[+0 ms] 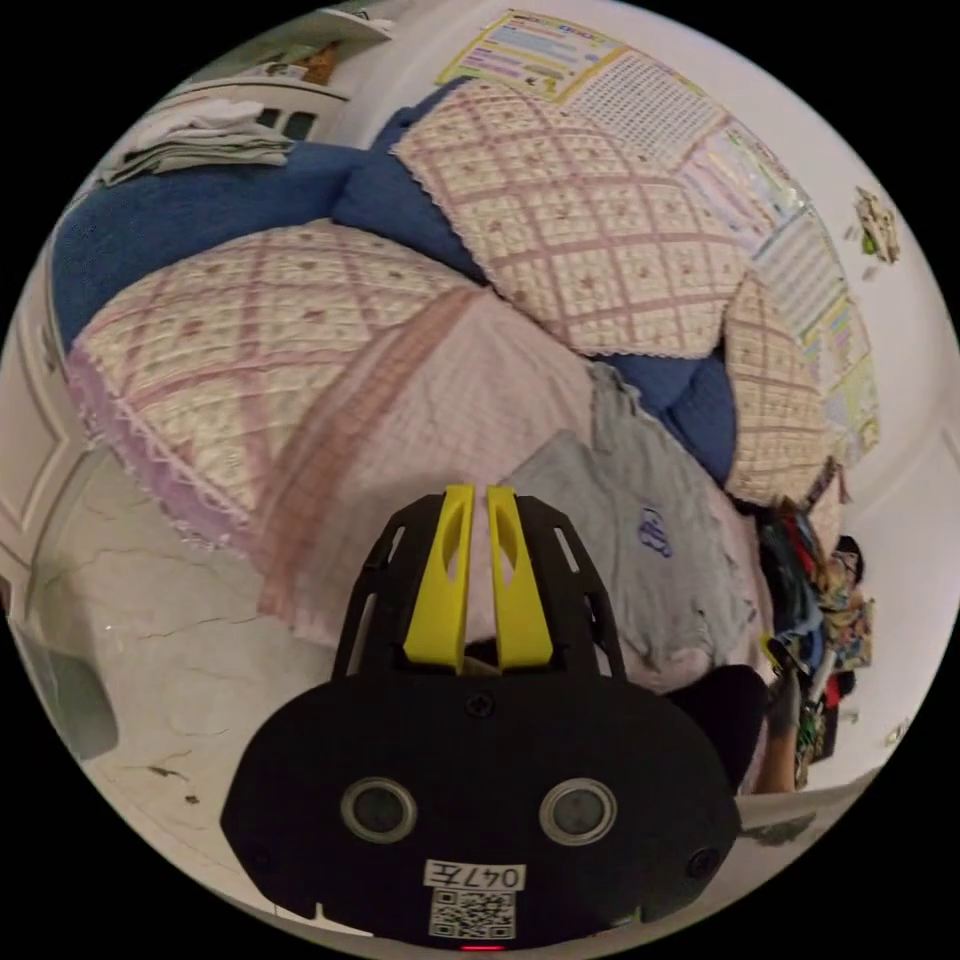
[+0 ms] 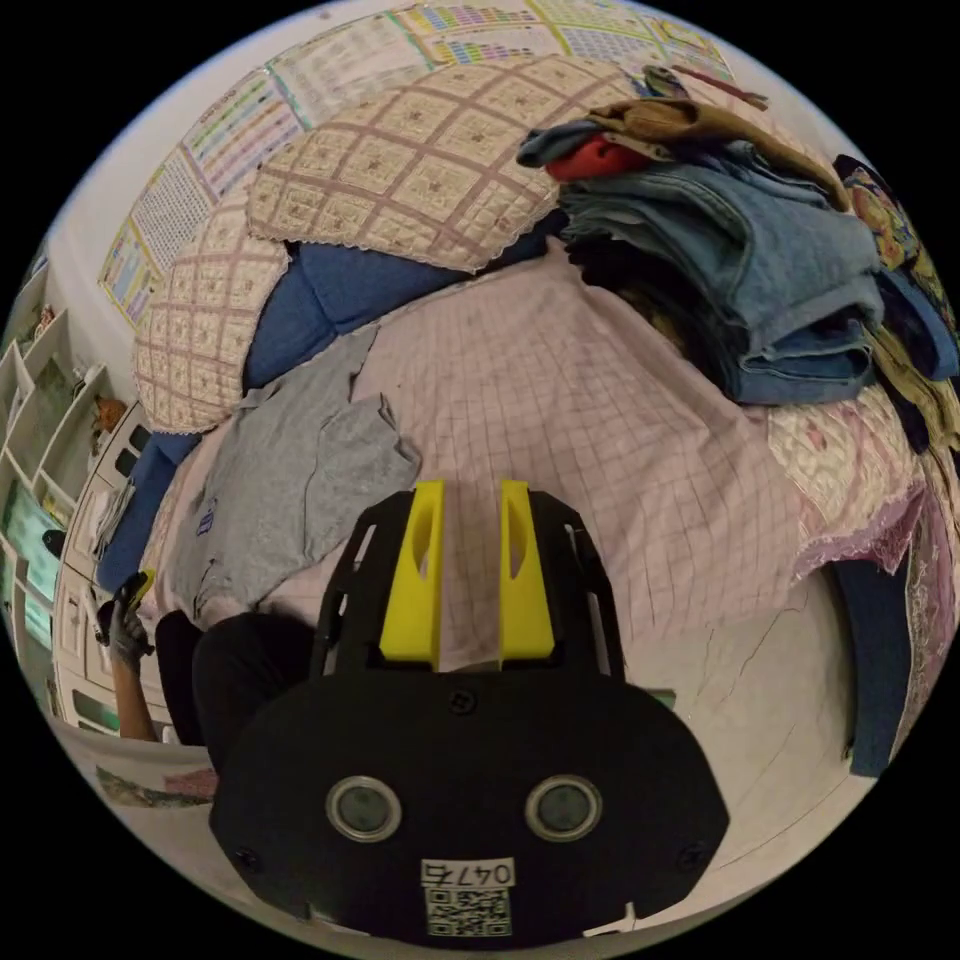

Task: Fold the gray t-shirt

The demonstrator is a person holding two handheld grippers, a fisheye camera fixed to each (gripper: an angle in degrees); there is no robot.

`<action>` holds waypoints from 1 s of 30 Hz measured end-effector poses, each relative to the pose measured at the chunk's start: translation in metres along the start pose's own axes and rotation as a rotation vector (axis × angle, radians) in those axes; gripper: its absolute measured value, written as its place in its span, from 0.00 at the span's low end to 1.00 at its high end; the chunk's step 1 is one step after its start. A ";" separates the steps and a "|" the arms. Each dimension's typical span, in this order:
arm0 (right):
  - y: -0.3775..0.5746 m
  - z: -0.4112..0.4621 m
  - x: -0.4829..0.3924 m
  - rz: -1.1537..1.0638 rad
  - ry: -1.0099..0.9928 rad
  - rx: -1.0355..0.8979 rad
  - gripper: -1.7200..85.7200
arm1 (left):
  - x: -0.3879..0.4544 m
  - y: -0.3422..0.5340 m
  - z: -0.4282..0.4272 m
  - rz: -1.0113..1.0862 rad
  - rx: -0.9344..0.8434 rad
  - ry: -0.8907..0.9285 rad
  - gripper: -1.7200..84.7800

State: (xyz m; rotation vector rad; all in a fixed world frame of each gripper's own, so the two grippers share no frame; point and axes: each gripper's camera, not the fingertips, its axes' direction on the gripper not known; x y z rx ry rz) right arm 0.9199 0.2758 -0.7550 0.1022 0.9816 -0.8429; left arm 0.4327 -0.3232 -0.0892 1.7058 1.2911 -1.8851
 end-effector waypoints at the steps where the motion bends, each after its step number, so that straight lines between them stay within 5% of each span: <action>1: 0.007 -0.003 0.001 -0.025 -0.025 0.021 0.07 | -0.005 0.001 -0.001 -0.005 -0.001 -0.054 0.06; 3: 0.012 -0.004 -0.004 -0.109 -0.075 0.034 0.06 | -0.003 0.003 -0.002 0.022 0.007 -0.081 0.07; 7: 0.015 0.010 -0.038 -0.410 -0.074 -0.021 0.05 | 0.077 0.025 0.003 0.531 -0.056 0.054 0.05; 9: 0.018 0.020 -0.048 -0.484 -0.042 -0.034 0.06 | 0.105 0.038 0.019 0.611 -0.153 -0.061 0.06; 16: 0.013 0.062 -0.030 -0.375 -0.126 -0.084 0.08 | 0.169 0.079 0.040 0.834 -0.136 -0.149 0.09; 24: -0.012 0.094 0.001 -0.189 -0.236 -0.120 0.07 | 0.139 0.063 0.080 0.451 -0.206 0.099 0.10; 30: -0.064 0.061 -0.051 -0.421 -0.080 0.057 0.05 | 0.203 0.031 0.093 0.630 -0.111 0.069 0.09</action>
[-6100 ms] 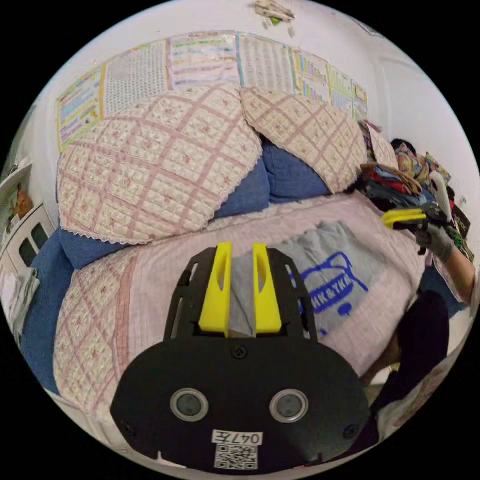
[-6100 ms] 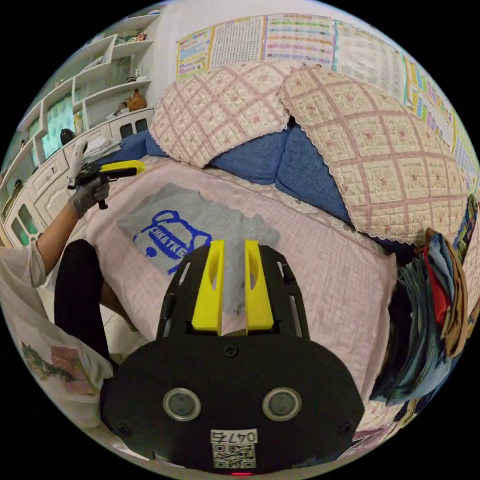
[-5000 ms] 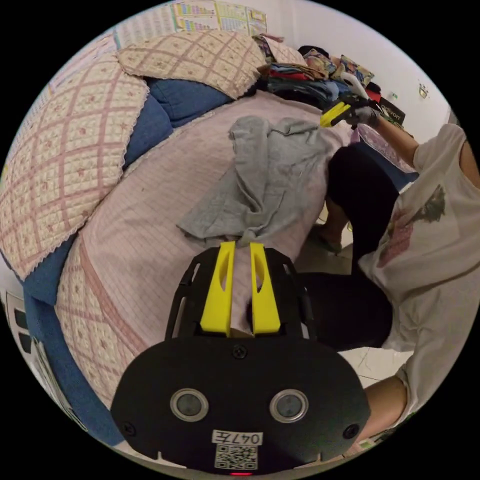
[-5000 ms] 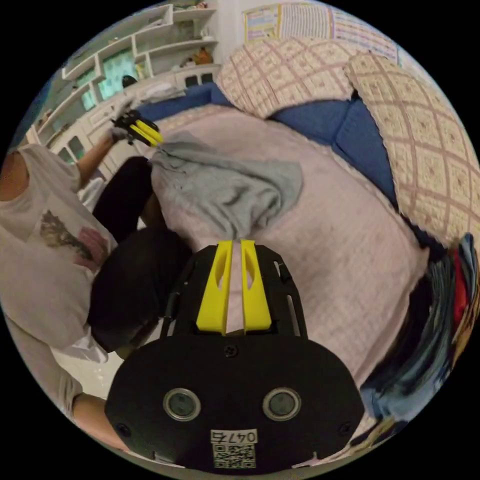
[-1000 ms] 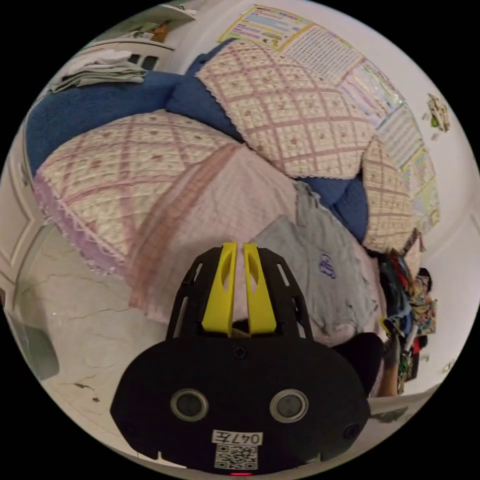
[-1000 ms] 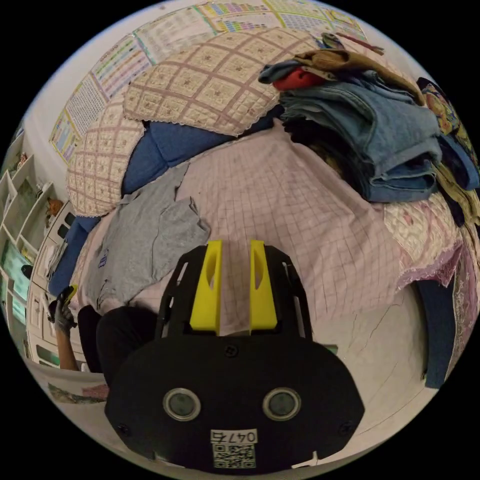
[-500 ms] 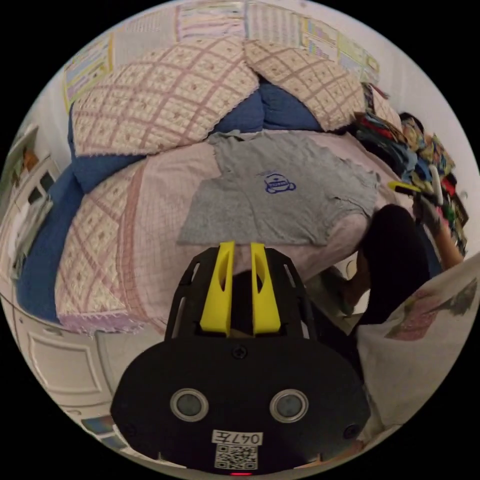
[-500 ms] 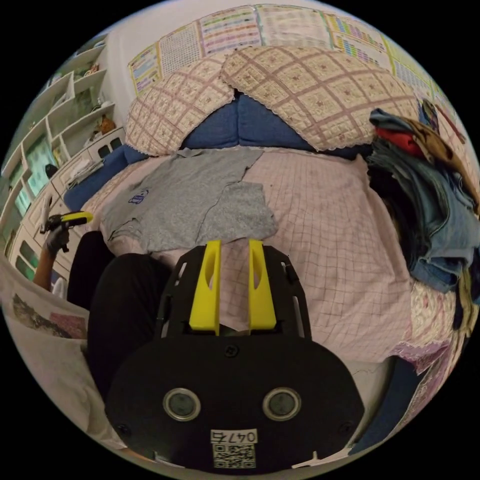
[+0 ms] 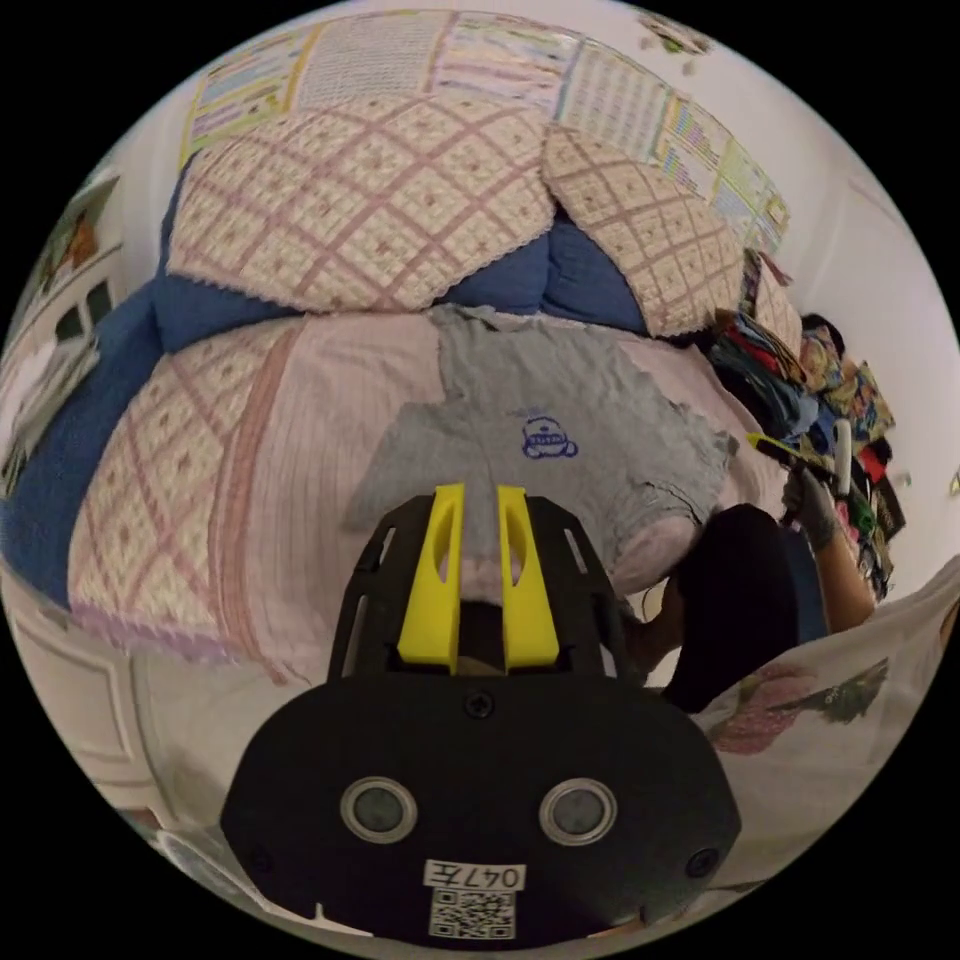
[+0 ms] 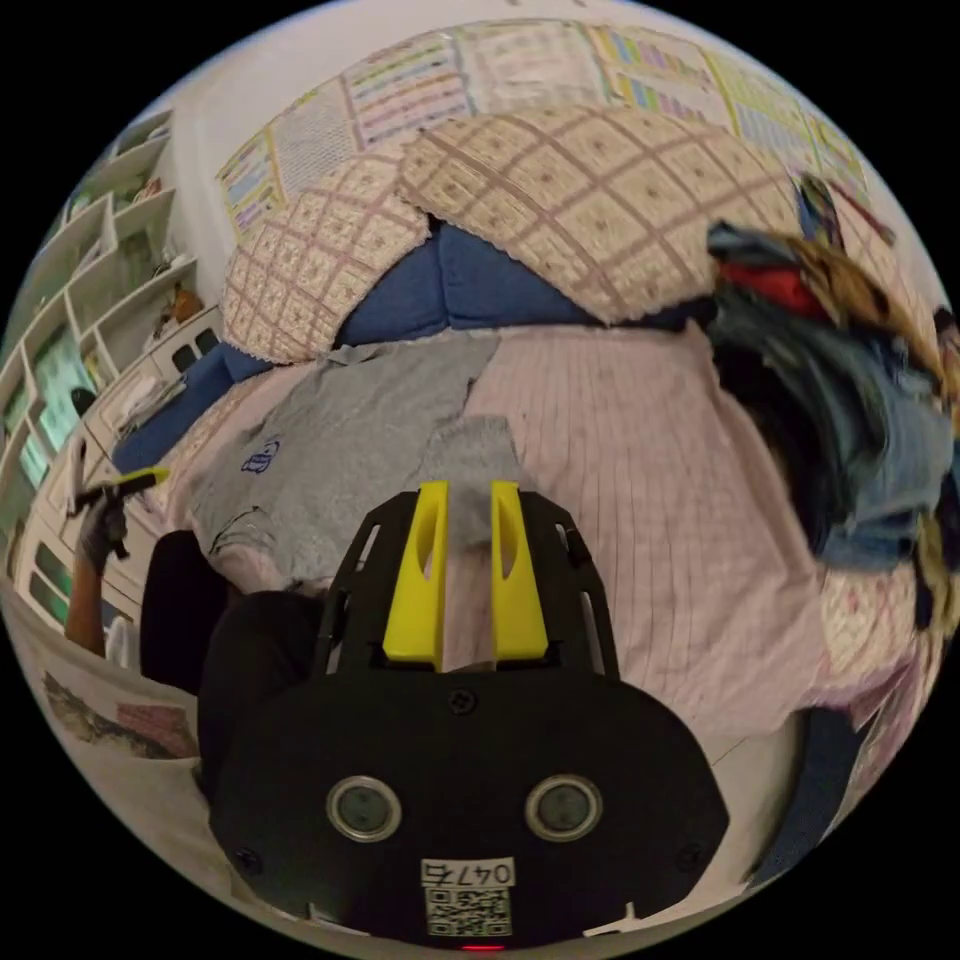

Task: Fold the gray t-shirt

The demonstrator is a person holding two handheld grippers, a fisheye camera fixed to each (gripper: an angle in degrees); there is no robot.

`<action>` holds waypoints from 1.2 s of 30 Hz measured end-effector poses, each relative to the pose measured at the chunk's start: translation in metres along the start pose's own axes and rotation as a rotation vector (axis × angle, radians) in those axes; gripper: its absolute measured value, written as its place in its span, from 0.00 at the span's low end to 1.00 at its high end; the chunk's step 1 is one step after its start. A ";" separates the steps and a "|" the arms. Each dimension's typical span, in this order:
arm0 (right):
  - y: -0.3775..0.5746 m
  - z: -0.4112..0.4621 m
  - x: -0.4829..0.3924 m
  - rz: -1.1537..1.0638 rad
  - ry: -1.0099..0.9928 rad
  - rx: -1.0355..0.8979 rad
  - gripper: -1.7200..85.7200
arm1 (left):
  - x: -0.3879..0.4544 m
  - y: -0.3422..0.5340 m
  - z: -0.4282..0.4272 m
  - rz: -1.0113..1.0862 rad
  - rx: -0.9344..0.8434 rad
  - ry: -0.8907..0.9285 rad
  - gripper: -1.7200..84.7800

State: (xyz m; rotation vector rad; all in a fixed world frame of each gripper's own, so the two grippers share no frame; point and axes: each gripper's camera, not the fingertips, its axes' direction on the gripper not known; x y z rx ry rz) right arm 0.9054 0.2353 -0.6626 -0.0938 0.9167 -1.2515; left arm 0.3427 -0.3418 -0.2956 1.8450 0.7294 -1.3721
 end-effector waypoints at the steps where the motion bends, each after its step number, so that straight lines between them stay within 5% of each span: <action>1: -0.025 0.004 -0.004 -0.060 -0.037 -0.002 0.05 | 0.011 -0.030 0.012 0.078 0.006 -0.023 0.09; 5: -0.111 0.035 -0.002 -0.186 -0.116 -0.038 0.06 | 0.011 -0.141 0.088 0.220 -0.052 -0.048 0.10; 11: -0.238 0.136 0.063 -0.118 -0.129 -0.167 0.06 | -0.054 -0.260 0.223 0.040 -0.188 0.021 0.10; 22: -0.330 0.245 0.156 0.101 -0.165 -0.332 0.06 | -0.058 -0.327 0.359 0.149 -0.221 0.082 0.12; 30: -0.353 0.204 0.162 0.038 -0.255 -0.226 0.01 | -0.028 -0.335 0.363 0.166 -0.144 0.092 0.02; 36: -0.352 0.119 0.170 -0.013 -0.171 0.004 0.01 | 0.014 -0.326 0.291 0.276 0.105 -0.129 0.01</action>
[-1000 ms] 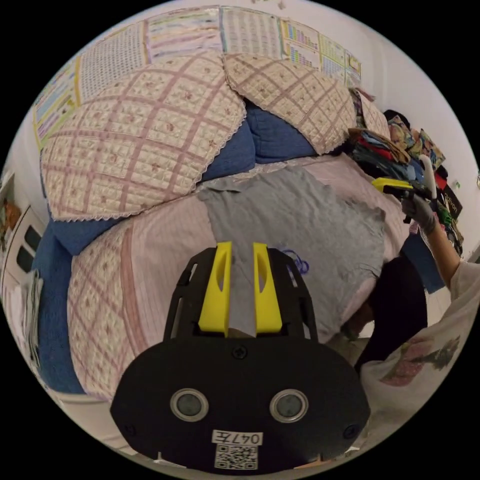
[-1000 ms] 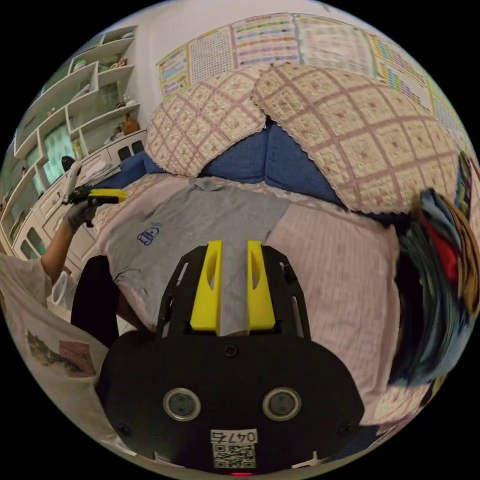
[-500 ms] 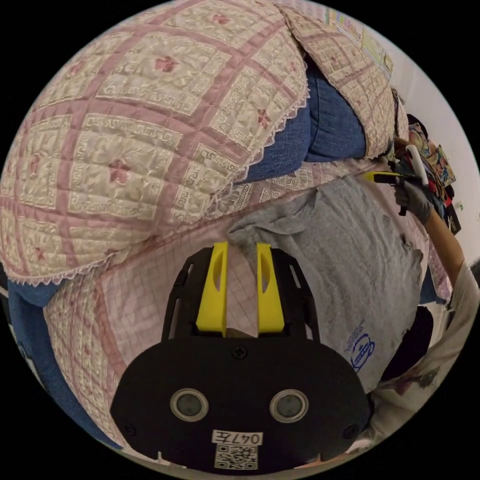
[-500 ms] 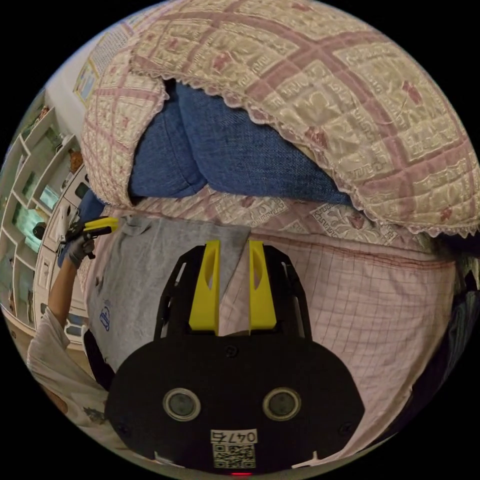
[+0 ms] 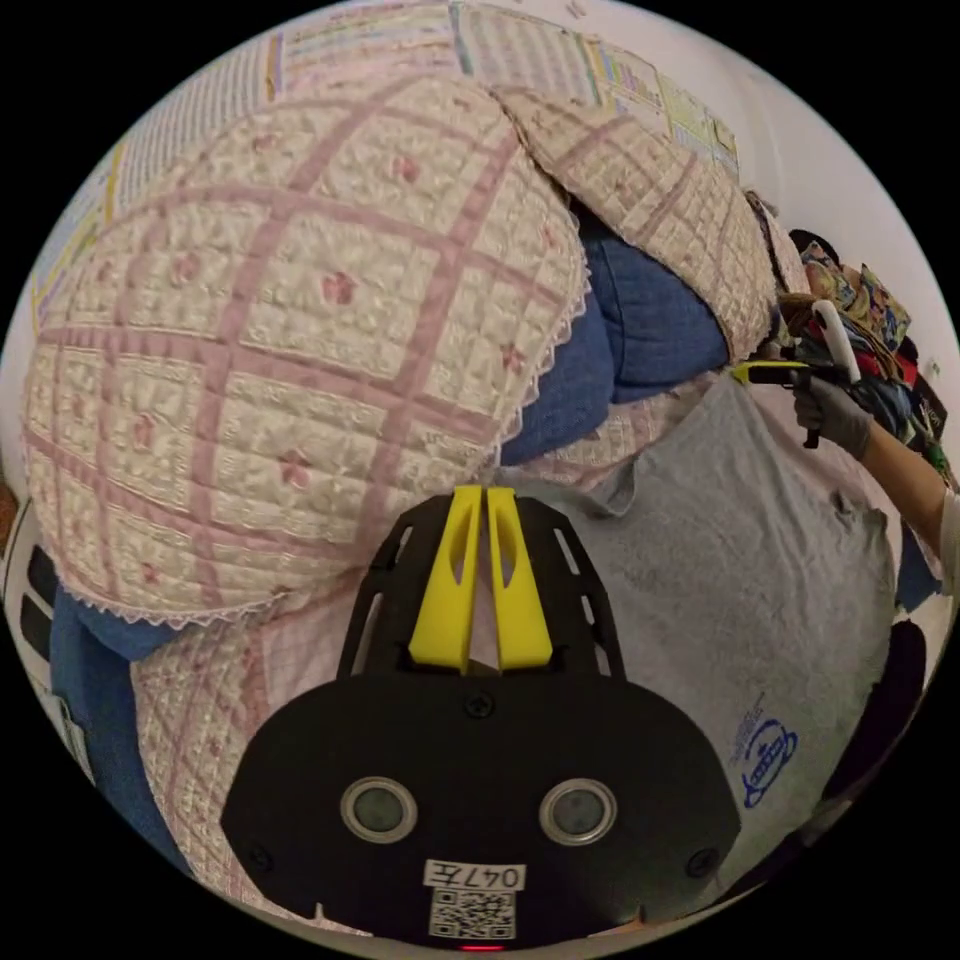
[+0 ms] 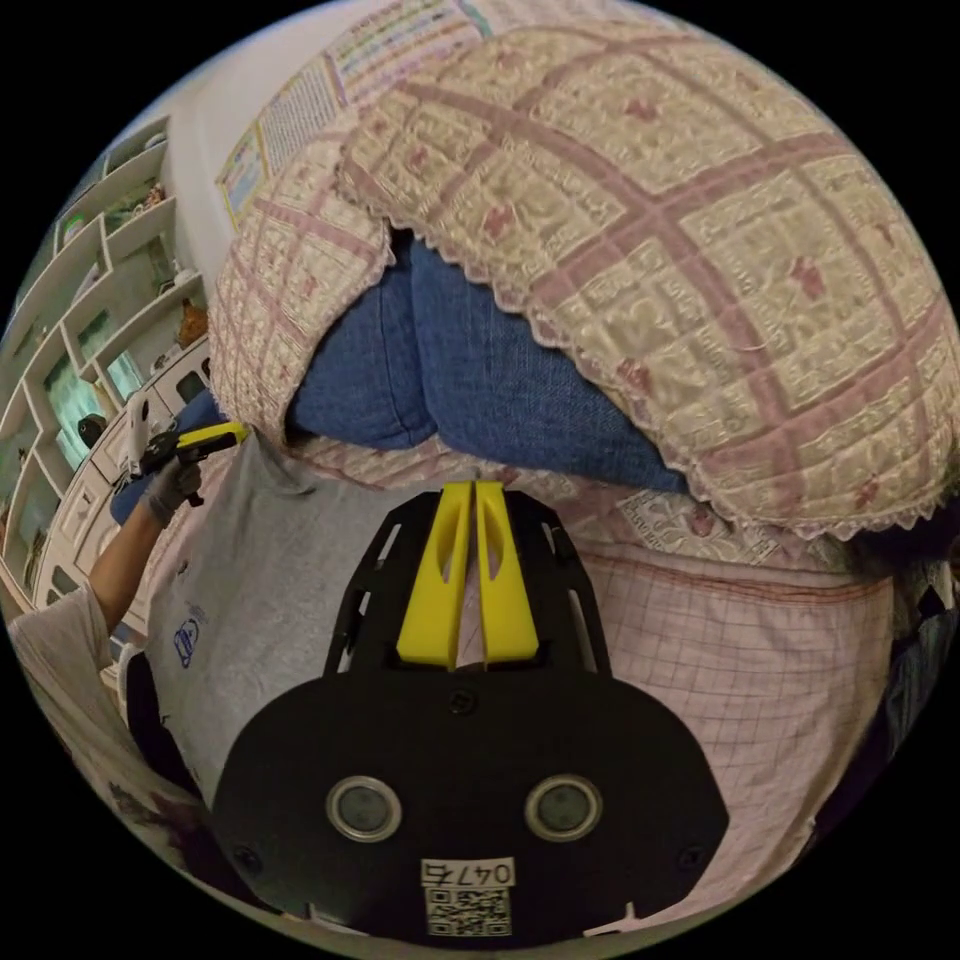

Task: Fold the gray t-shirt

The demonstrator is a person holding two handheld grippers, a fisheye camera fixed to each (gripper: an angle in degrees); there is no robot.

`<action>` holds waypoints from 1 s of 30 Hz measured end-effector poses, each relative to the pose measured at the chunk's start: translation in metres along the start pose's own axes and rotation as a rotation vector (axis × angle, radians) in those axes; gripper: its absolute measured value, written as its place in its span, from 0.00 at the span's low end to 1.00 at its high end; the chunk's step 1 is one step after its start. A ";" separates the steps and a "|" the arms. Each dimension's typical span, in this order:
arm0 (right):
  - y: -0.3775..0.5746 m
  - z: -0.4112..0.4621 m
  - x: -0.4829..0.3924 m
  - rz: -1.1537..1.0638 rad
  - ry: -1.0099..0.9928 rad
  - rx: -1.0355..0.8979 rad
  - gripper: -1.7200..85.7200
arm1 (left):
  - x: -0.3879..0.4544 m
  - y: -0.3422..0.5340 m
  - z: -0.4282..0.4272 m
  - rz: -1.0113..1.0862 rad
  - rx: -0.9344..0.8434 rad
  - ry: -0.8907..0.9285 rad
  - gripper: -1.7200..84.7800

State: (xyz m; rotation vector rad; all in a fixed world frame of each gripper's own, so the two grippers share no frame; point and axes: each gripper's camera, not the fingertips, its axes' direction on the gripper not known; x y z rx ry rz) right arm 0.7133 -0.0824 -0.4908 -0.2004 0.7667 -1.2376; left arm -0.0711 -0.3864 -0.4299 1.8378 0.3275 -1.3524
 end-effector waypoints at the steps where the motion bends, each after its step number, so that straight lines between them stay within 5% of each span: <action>1: -0.001 -0.002 0.003 0.006 0.021 -0.027 0.01 | 0.003 -0.005 0.012 0.025 -0.078 -0.039 0.01; 5: -0.007 0.004 0.012 0.053 0.067 -0.138 0.01 | 0.001 -0.008 0.069 0.030 -0.367 -0.044 0.02; 13: -0.034 -0.045 0.002 0.074 0.165 -0.277 0.07 | -0.038 0.025 0.029 -0.196 -0.334 -0.019 0.10; 17: -0.035 -0.168 -0.033 0.050 0.291 0.030 0.08 | -0.084 0.082 -0.120 -0.469 -0.012 -0.024 0.11; 19: -0.005 -0.282 -0.083 -0.053 0.331 0.291 0.07 | -0.080 0.123 -0.224 -0.474 0.187 -0.056 0.09; 23: 0.081 -0.418 -0.148 -0.131 0.304 0.435 0.05 | -0.018 0.261 -0.457 -0.409 0.485 -0.180 0.03; 26: 0.160 -0.474 -0.176 -0.088 0.262 0.371 0.04 | 0.023 0.347 -0.531 -0.477 0.436 -0.300 0.01; 30: 0.222 -0.483 -0.191 0.013 0.210 0.140 0.04 | 0.045 0.404 -0.522 -0.557 0.177 -0.203 0.01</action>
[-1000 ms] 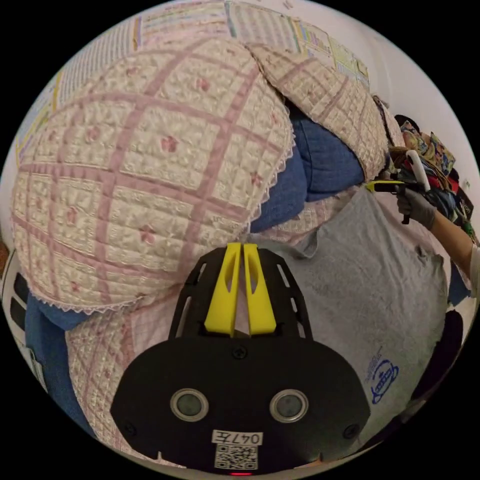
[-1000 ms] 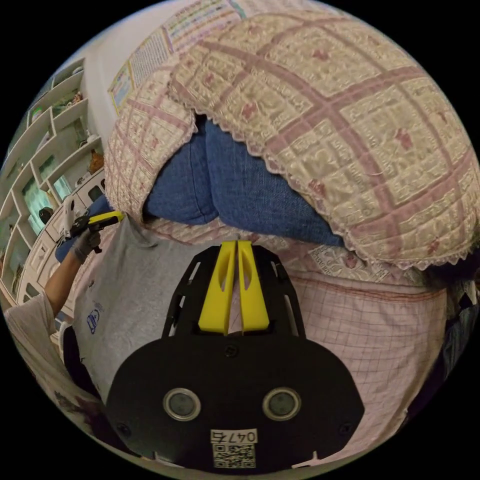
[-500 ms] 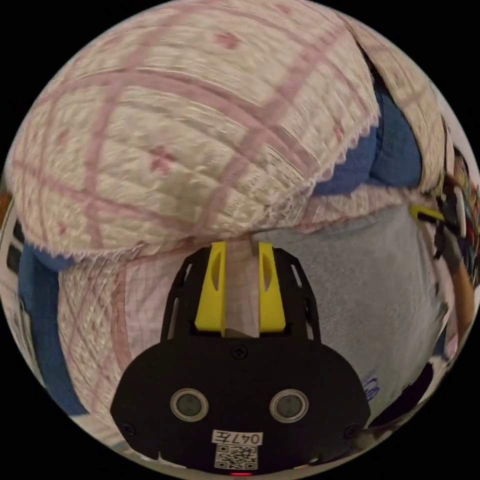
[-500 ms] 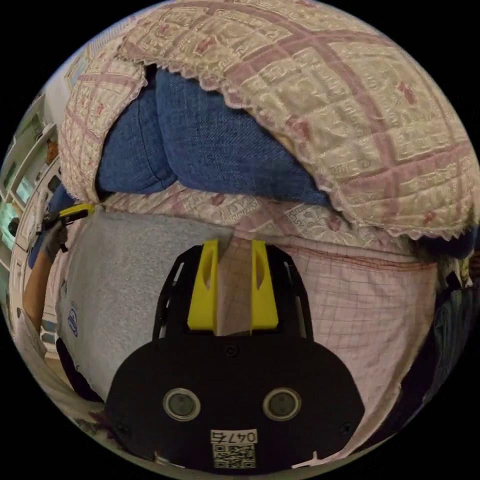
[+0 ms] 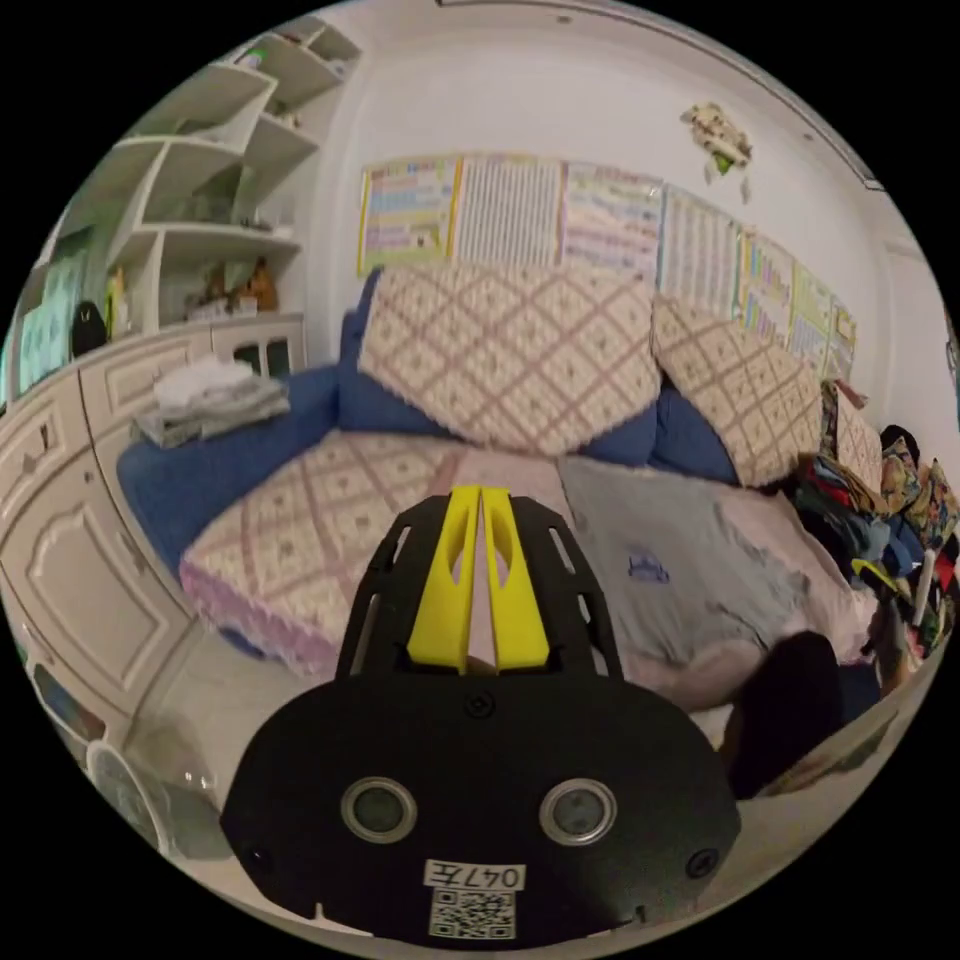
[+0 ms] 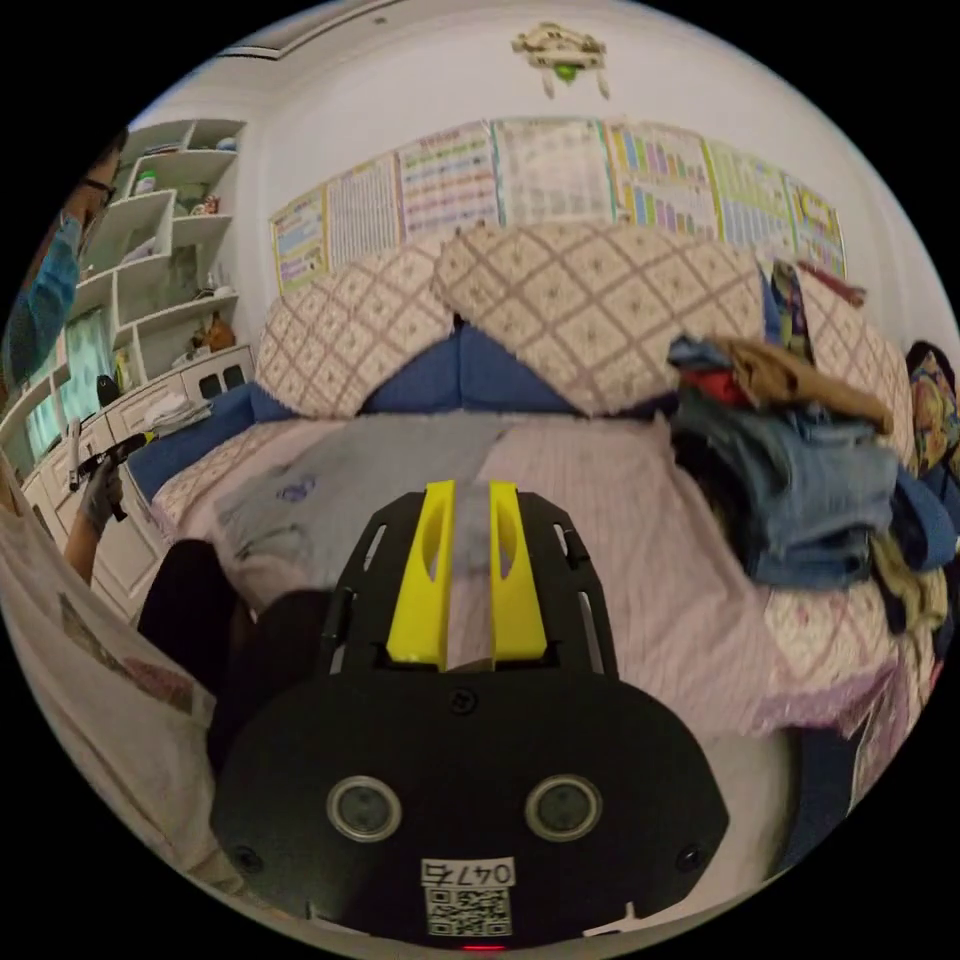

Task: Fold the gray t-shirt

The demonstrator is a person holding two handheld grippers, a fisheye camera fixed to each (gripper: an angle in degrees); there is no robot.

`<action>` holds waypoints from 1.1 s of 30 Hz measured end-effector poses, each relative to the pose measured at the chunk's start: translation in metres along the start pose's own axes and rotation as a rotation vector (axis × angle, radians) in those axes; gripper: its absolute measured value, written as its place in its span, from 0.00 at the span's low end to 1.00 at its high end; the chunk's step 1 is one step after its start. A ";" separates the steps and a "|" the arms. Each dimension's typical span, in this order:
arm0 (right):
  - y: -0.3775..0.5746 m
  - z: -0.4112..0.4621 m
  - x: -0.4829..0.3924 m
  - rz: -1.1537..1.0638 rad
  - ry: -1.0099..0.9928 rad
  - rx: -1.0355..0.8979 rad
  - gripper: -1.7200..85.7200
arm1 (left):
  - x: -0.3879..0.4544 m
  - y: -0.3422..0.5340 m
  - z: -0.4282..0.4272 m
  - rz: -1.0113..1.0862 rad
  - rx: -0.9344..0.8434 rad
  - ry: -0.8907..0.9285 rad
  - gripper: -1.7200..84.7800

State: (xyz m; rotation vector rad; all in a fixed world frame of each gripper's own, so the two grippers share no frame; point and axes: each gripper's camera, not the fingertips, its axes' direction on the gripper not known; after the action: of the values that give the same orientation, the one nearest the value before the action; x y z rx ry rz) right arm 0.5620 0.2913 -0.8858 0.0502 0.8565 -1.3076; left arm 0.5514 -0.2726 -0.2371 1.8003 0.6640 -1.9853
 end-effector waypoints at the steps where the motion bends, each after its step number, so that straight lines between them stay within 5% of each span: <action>1: -0.001 0.001 -0.007 -0.030 0.017 -0.059 0.03 | 0.001 0.013 0.010 -0.003 -0.078 0.056 0.01; 5: -0.055 0.001 -0.029 -0.113 0.051 -0.119 0.03 | 0.006 0.027 0.051 -0.073 -0.249 0.151 0.03; 11: -0.203 0.026 -0.117 -0.357 -0.336 -0.074 0.03 | 0.011 0.011 0.054 -0.076 -0.232 0.145 0.08; 19: -0.373 0.225 -0.316 -0.622 -0.686 -0.343 0.04 | -0.036 0.012 0.093 -0.151 -0.324 0.128 0.10; 33: -0.445 0.438 -0.443 -0.701 -0.631 -0.759 0.04 | -0.089 -0.007 0.145 -0.203 -0.329 0.174 0.10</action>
State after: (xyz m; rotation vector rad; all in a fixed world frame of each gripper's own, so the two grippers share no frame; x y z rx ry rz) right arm 0.4068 0.3058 -0.1363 -1.2902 0.7810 -1.4131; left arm 0.4393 -0.3535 -0.1376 1.7692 1.1949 -1.7225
